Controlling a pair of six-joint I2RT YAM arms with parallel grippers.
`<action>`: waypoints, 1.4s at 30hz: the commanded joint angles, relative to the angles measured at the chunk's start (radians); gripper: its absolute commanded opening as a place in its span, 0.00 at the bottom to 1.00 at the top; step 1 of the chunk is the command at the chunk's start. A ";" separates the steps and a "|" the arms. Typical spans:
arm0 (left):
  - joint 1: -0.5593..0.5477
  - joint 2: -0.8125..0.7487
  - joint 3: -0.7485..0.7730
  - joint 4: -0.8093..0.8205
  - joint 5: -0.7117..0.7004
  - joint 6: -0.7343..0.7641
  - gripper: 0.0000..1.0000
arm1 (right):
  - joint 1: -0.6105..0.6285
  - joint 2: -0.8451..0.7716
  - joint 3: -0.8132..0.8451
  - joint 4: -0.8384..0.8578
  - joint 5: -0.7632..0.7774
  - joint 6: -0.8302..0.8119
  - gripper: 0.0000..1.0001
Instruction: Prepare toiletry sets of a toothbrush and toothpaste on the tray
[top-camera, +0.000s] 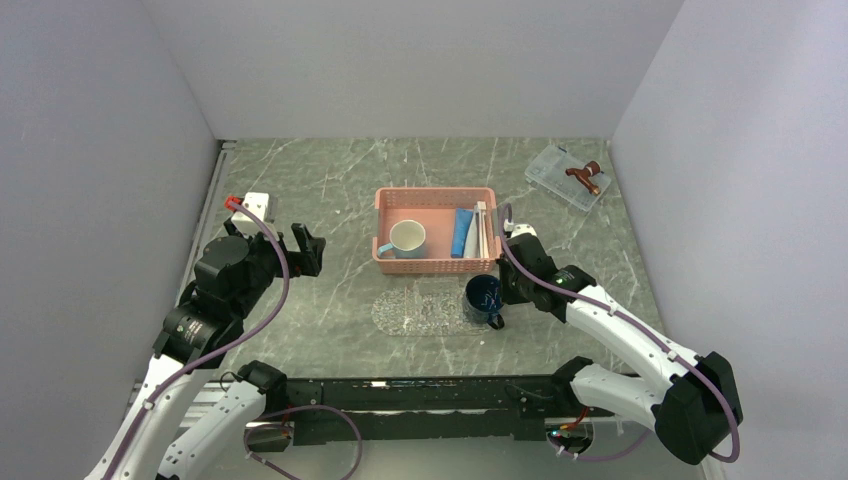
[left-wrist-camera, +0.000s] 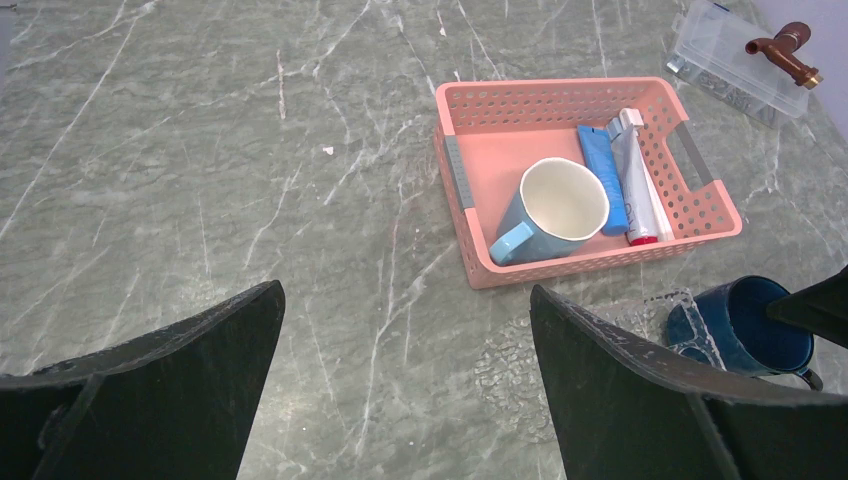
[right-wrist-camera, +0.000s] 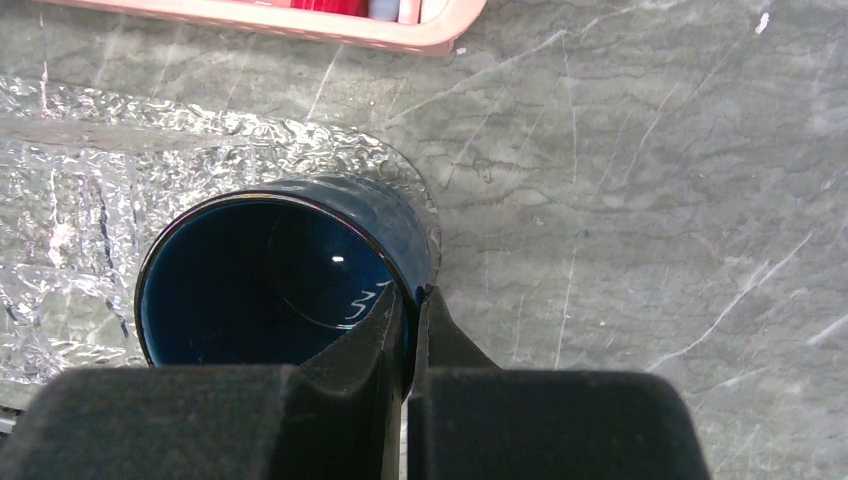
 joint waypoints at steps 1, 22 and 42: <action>0.004 0.005 0.025 0.014 0.015 0.000 0.99 | -0.003 -0.007 0.005 0.090 -0.006 0.014 0.00; 0.004 0.006 0.028 0.014 0.019 0.000 0.99 | -0.003 0.006 -0.003 0.091 0.008 0.025 0.26; 0.004 0.065 0.041 0.014 0.129 -0.010 0.99 | -0.004 -0.072 0.204 -0.077 0.048 0.015 0.57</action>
